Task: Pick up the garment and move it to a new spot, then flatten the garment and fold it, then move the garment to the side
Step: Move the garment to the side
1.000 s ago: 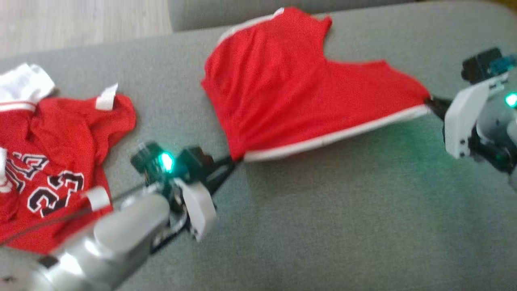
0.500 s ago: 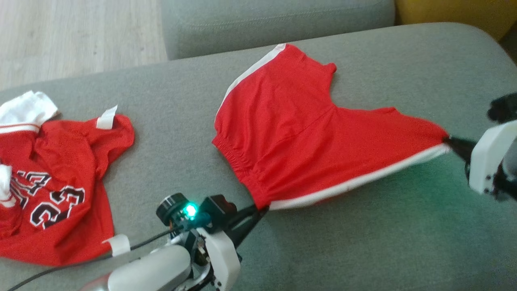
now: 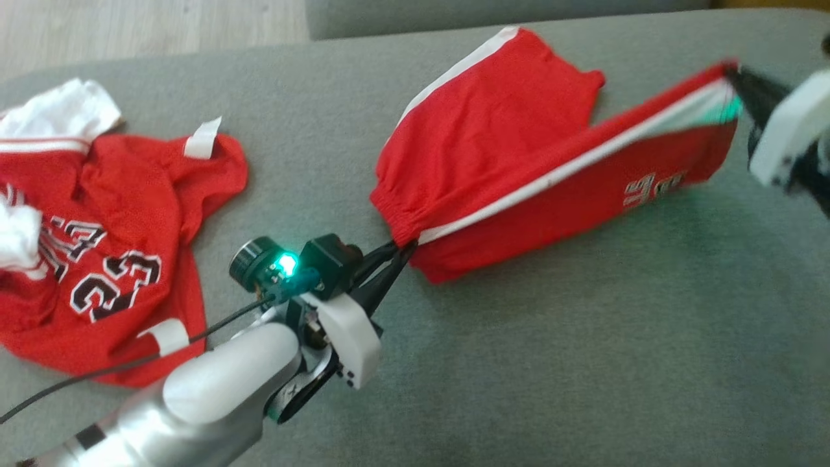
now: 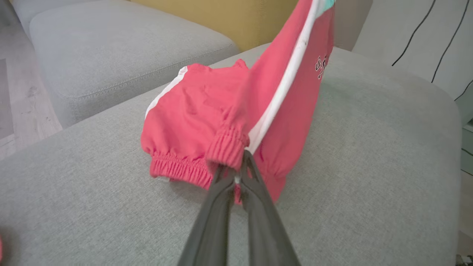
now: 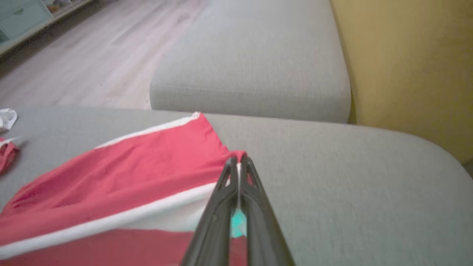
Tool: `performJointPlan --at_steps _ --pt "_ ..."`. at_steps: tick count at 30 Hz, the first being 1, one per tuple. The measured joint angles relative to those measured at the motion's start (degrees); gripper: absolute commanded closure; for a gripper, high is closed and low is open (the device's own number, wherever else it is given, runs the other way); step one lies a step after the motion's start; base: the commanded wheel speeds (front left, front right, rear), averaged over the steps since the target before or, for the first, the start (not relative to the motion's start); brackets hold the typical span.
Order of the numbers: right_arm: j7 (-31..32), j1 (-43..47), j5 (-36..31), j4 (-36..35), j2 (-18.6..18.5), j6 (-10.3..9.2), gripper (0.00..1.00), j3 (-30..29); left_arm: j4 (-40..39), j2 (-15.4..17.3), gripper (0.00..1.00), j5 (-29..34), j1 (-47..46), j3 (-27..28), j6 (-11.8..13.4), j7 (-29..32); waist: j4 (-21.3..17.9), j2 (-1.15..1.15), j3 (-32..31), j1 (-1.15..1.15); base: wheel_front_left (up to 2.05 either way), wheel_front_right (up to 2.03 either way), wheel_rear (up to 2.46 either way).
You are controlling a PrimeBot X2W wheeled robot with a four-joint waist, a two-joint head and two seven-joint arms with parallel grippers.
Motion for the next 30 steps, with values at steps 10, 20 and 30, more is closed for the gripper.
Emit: performJointPlan --at_steps 10,20,30 --pt "-4.2 -12.2 -6.2 8.3 5.9 0.0 1.0 -2.6 4.6 -2.6 1.0 0.0 -6.3 2.4 -0.7 -0.5 4.4 0.0 6.0 0.0 0.0 0.0 0.0" --pt "-8.8 -19.6 -10.5 17.1 8.3 0.0 1.0 0.4 9.8 -6.3 1.0 0.0 -10.8 2.7 -3.0 -1.5 8.5 0.0 12.0 0.0 0.0 0.0 0.0" --pt "-13.6 -24.4 -11.0 23.3 9.6 0.0 1.0 2.5 13.8 -8.8 1.0 0.1 -13.7 2.8 -4.0 -3.0 10.3 0.0 15.6 0.0 0.0 0.0 0.0"
